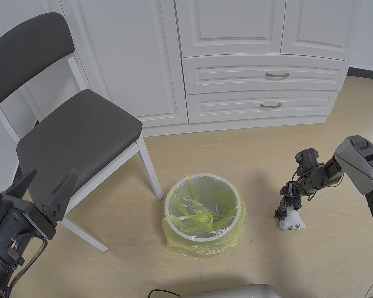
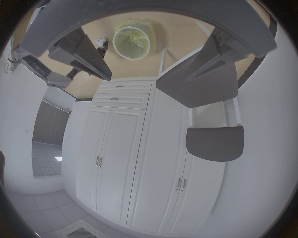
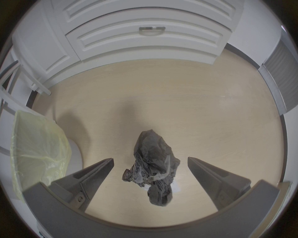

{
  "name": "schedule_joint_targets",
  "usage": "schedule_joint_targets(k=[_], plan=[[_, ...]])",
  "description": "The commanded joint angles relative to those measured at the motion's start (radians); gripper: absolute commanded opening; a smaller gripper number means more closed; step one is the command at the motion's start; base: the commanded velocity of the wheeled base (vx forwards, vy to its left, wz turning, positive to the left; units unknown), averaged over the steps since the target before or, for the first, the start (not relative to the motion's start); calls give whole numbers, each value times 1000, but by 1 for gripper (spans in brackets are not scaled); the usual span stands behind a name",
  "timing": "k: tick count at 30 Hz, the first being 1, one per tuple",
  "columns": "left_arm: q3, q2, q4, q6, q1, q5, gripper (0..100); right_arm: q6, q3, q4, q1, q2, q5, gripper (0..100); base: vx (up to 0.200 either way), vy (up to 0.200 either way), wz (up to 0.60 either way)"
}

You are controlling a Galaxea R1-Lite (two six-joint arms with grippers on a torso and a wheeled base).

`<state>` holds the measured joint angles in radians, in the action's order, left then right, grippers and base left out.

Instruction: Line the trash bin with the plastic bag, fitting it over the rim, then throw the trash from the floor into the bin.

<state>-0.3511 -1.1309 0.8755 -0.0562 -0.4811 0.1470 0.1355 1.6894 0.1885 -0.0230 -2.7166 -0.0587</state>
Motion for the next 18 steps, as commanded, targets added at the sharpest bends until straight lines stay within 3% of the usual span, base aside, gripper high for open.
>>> schedule_joint_targets(k=[1, 7, 12, 13, 18], plan=[[-9, 19, -3, -2, 13, 2, 100, 44, 115, -20, -5, -127, 11, 100, 0, 0, 0], [-8, 16, -4, -1, 13, 2, 100, 84, 297, -170, -11, -224, -16, 100, 0, 0, 0], [-9, 13, -4, -1, 13, 0, 100, 81, 311, -187, -12, -264, -72, 100, 0, 0, 0], [-9, 13, -4, -1, 13, 0, 100, 82, 311, -185, -12, -265, -72, 0, 0, 0, 0], [-5, 13, -4, -1, 13, 2, 100, 90, 311, -179, -12, -258, -72, 0, 0, 0, 0]])
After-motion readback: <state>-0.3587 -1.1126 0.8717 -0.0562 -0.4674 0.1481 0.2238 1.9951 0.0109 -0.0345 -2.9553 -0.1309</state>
